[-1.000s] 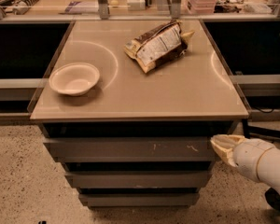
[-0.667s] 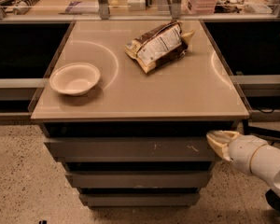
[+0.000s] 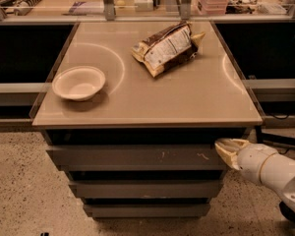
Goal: Open top drawer
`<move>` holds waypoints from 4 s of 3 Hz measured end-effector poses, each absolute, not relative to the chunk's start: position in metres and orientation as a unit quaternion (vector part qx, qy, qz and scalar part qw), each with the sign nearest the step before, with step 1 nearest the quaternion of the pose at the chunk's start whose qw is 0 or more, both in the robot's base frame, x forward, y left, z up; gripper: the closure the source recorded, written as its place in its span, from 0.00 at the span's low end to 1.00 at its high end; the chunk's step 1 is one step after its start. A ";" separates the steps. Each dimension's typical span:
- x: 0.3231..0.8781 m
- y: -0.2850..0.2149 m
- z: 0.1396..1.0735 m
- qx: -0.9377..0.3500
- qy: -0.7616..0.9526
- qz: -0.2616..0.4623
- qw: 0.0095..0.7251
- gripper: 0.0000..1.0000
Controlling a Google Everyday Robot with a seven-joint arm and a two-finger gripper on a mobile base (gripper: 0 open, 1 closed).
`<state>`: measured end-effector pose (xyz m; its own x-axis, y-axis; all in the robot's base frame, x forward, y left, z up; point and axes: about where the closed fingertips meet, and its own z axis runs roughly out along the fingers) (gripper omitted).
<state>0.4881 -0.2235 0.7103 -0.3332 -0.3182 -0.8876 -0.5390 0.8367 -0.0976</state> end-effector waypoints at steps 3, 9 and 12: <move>0.542 -0.205 0.693 -0.246 0.789 0.133 0.546 1.00; 0.530 -0.198 0.678 -0.272 0.834 0.127 0.463 1.00; 0.482 -0.182 0.669 -0.309 0.872 0.139 0.354 1.00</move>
Offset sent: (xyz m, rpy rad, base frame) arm 0.0494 0.0193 -0.0054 0.0779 -0.0880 0.0165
